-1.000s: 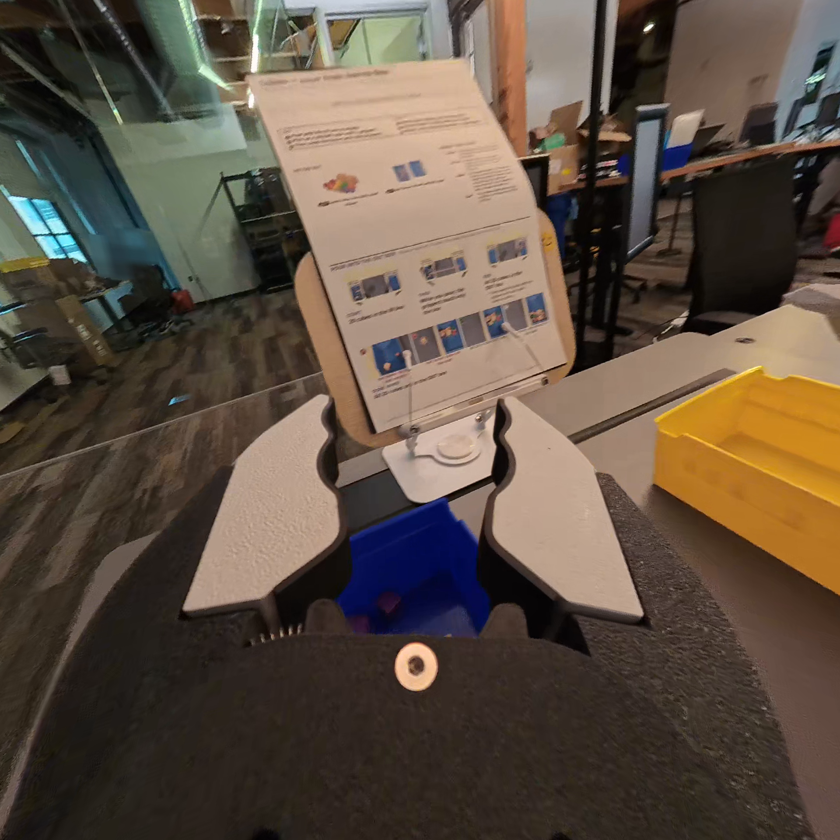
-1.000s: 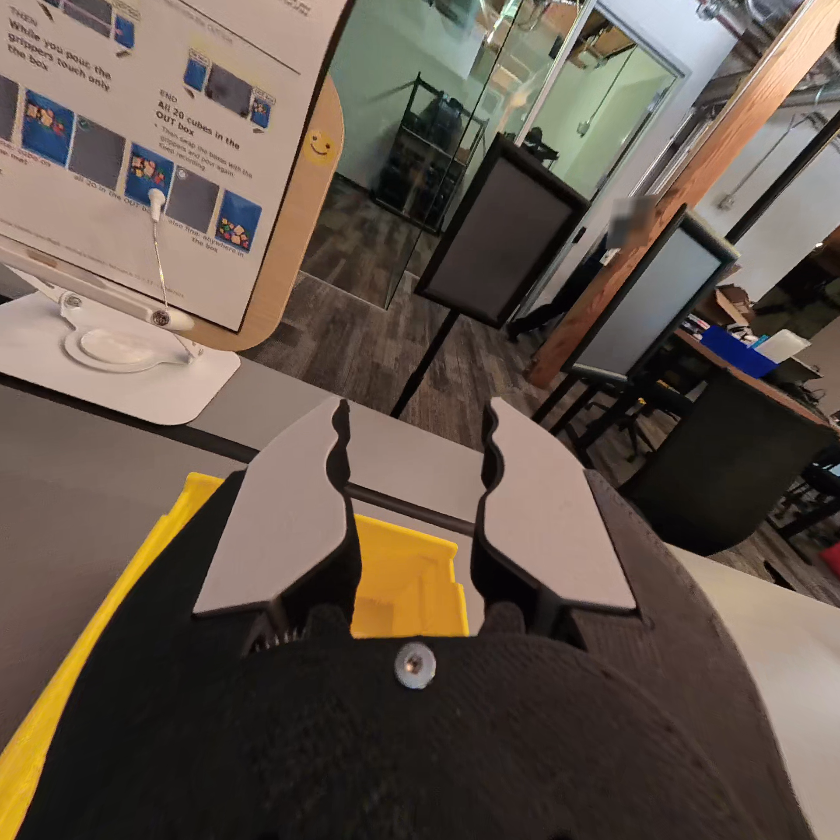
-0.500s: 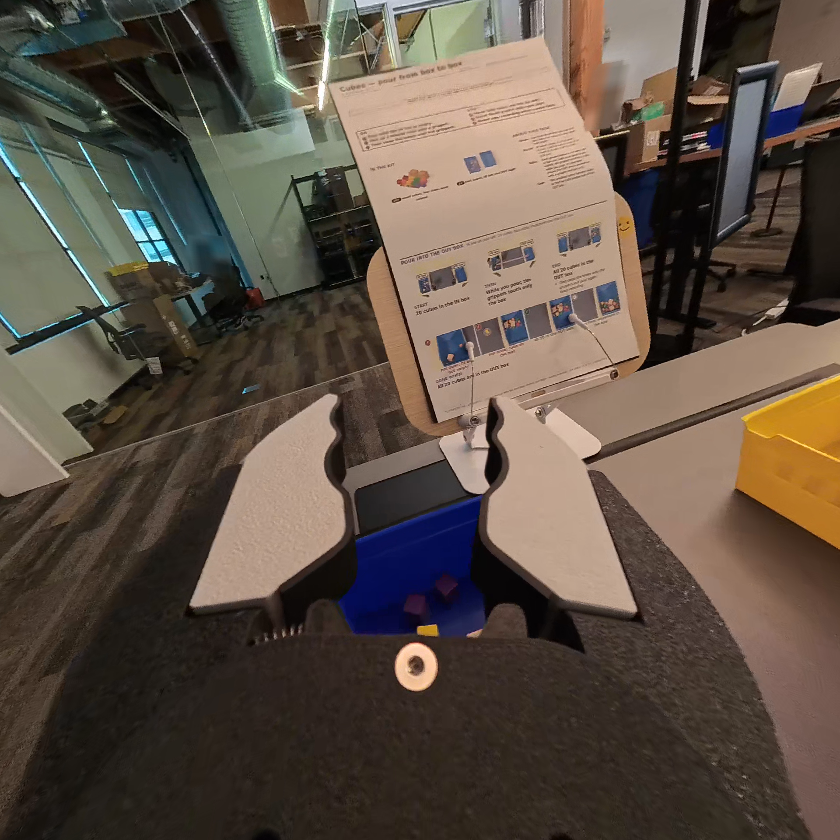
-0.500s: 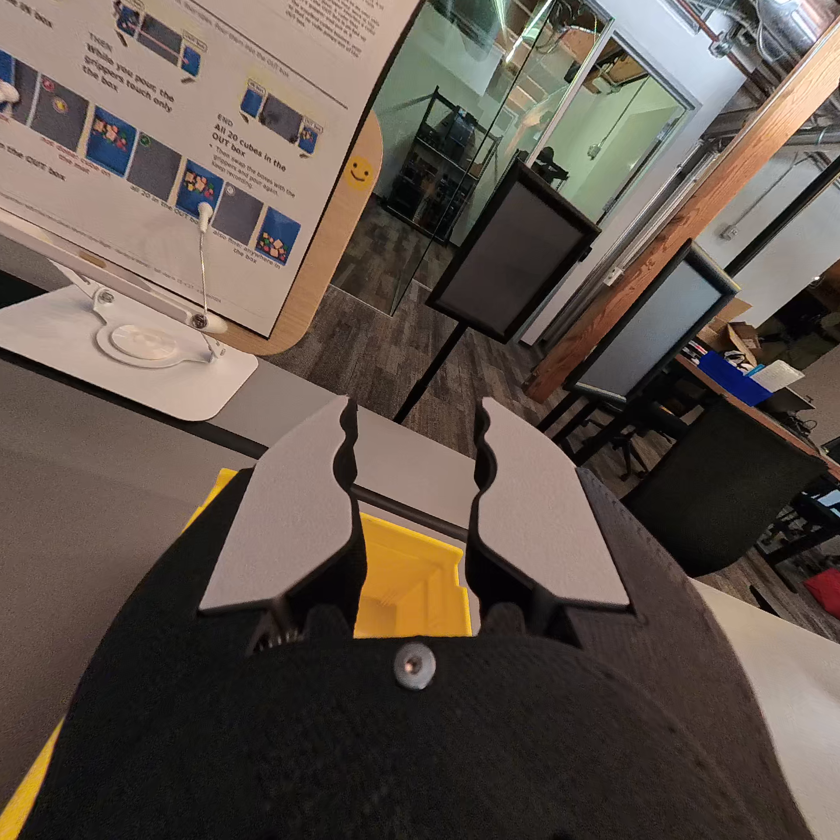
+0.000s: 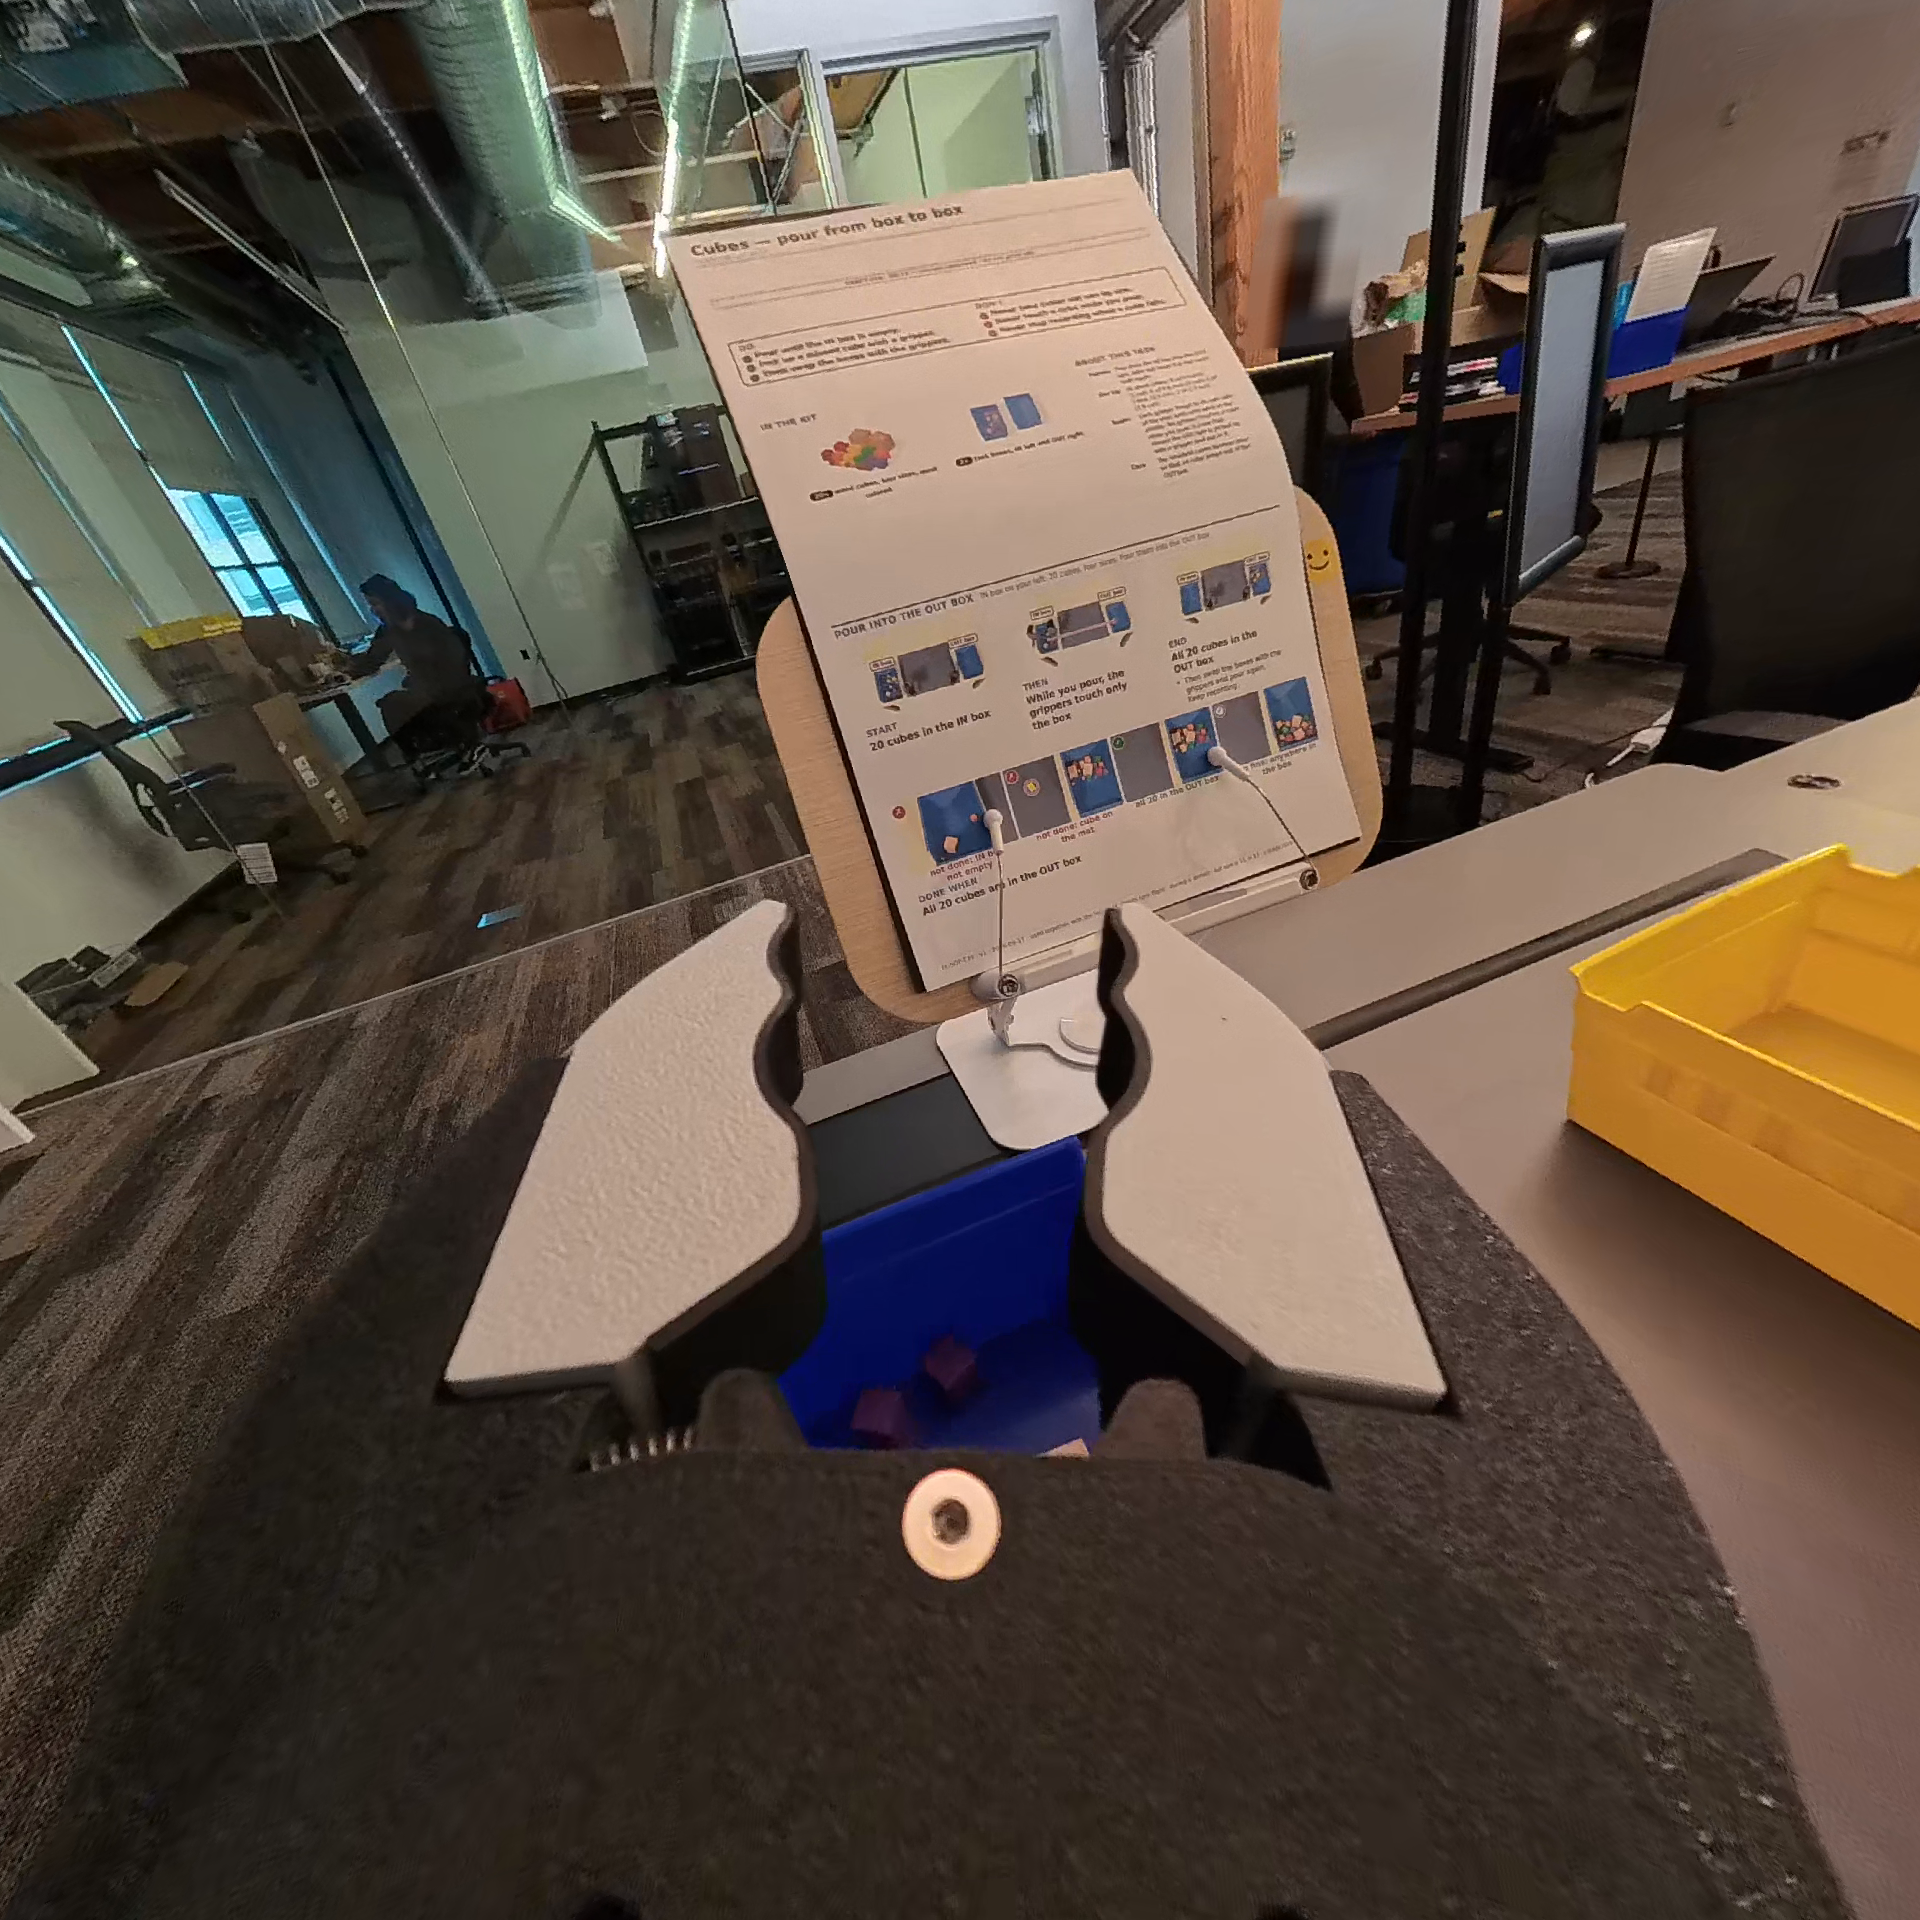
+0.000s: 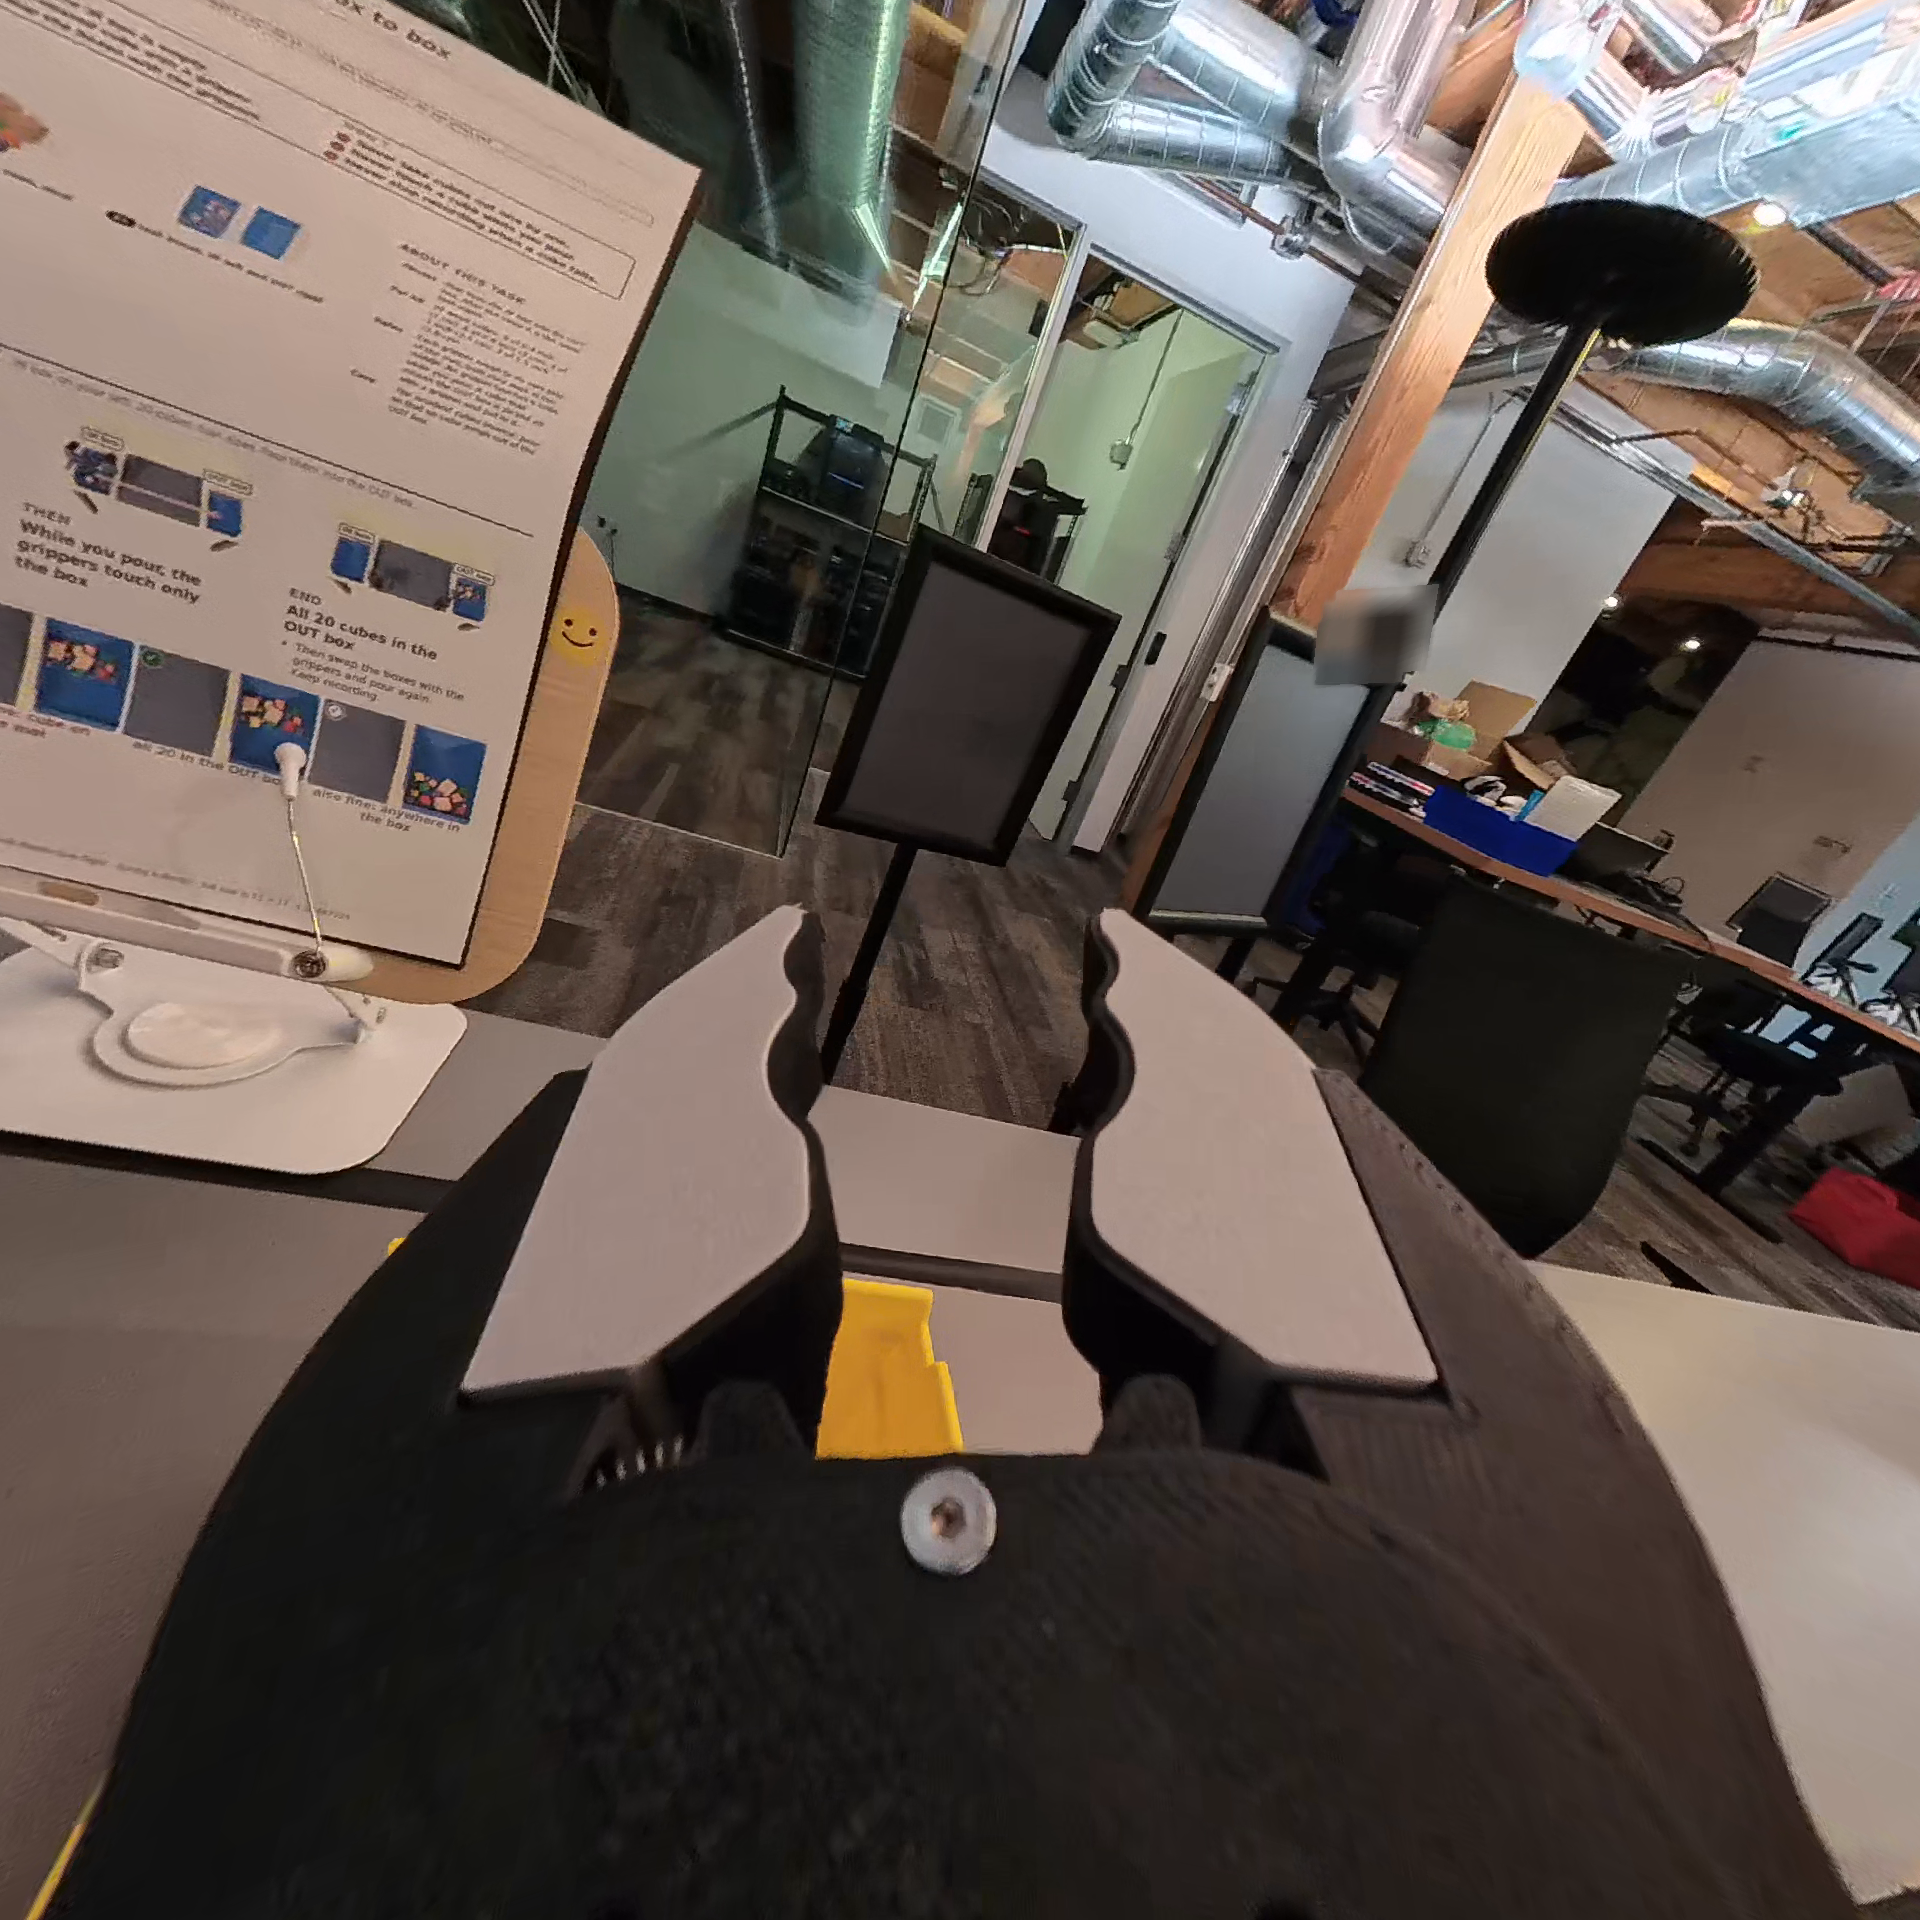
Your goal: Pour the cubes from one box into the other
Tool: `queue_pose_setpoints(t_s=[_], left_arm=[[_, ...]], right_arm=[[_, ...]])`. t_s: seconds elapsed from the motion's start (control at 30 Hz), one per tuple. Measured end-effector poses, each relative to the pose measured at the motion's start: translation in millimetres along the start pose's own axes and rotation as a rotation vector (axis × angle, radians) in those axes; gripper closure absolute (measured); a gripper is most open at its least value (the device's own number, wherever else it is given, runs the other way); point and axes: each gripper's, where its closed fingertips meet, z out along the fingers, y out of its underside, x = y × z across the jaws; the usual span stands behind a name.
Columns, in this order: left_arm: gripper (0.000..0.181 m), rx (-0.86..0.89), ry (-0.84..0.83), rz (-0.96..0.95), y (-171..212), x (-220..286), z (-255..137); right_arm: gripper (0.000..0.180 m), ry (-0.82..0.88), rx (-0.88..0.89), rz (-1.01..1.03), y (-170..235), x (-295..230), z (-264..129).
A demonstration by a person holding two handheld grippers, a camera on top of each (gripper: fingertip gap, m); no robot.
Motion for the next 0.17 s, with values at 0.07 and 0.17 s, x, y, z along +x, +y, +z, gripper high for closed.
queue_pose_setpoints(t_s=[0.07,0.17], left_arm=[[0.126,-0.001,0.007,0.004,0.0,2.8,1.0],[0.126,-0.009,0.013,0.012,1.7,6.5,3.4]], right_arm=[[0.132,-0.006,-0.005,0.007,1.0,0.8,0.1],[0.132,0.02,0.003,-0.019,-0.4,3.9,-0.8]])
